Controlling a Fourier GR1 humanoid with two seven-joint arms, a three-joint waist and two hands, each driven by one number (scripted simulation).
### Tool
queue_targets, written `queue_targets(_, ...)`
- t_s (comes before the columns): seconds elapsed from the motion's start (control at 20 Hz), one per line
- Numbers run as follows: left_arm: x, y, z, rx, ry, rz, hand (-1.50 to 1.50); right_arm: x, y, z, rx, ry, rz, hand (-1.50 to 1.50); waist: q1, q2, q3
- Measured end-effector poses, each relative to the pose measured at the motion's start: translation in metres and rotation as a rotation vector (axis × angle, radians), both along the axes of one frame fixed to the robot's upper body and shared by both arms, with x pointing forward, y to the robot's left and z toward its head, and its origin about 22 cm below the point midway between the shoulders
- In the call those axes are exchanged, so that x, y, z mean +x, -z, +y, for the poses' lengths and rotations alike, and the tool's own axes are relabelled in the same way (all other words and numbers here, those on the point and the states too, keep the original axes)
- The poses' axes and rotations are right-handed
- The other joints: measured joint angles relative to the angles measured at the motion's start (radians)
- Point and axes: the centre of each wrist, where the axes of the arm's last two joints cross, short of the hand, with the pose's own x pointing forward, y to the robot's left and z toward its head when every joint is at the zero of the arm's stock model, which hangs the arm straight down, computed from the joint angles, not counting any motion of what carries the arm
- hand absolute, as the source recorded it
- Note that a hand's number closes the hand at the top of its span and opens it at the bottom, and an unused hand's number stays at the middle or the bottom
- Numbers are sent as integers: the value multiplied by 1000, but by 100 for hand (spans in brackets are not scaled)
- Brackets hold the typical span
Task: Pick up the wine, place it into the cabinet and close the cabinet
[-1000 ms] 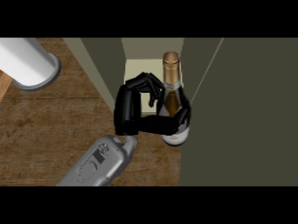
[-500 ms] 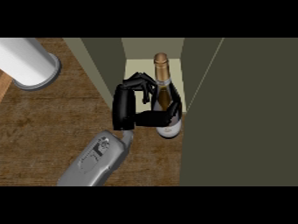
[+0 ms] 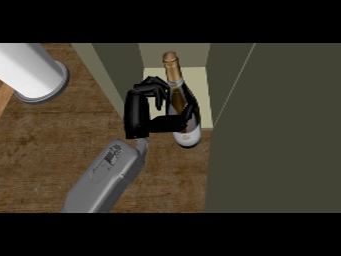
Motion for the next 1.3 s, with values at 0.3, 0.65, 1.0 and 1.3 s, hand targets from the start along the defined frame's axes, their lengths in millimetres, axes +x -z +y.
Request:
queue_targets(0.3, 16, 2, 10, -6, 9, 32, 150, 0, 0, 0, 8, 4, 9, -150, -2, 0, 0)
queue_targets(0.65, 40, 1, 9, -1, 10, 80, 150, 1, 0, 0, 11, 1, 3, -150, -6, 1, 0)
queue_targets(1.0, 62, -4, 10, 22, -19, 89, 150, -1, 3, -2, -2, -2, 12, -150, -14, 3, 0)
queue_targets(1.3, 75, -6, 12, 71, -75, 31, 150, -1, 6, 0, 10, -20, 7, -150, -22, 7, 0)
